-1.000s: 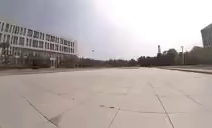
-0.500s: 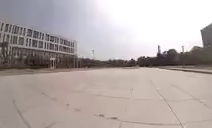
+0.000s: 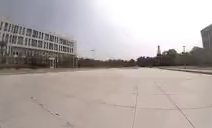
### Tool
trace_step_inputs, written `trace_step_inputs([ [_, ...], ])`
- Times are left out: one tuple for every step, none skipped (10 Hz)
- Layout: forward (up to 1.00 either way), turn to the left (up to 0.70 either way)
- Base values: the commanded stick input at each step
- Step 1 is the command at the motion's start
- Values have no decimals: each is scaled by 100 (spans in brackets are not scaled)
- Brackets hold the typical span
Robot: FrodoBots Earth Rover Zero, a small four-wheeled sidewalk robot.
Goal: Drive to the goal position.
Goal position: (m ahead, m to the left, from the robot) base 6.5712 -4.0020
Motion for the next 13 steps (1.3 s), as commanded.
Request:
trace_step_inputs([
  [70, 0],
  [70, 0],
  [70, 0],
  [70, 0],
  [70, 0],
  [70, 0],
  [70, 0],
  [70, 0],
  [70, 0],
  [70, 0],
  [70, 0],
  [70, -4],
  [70, -14],
])
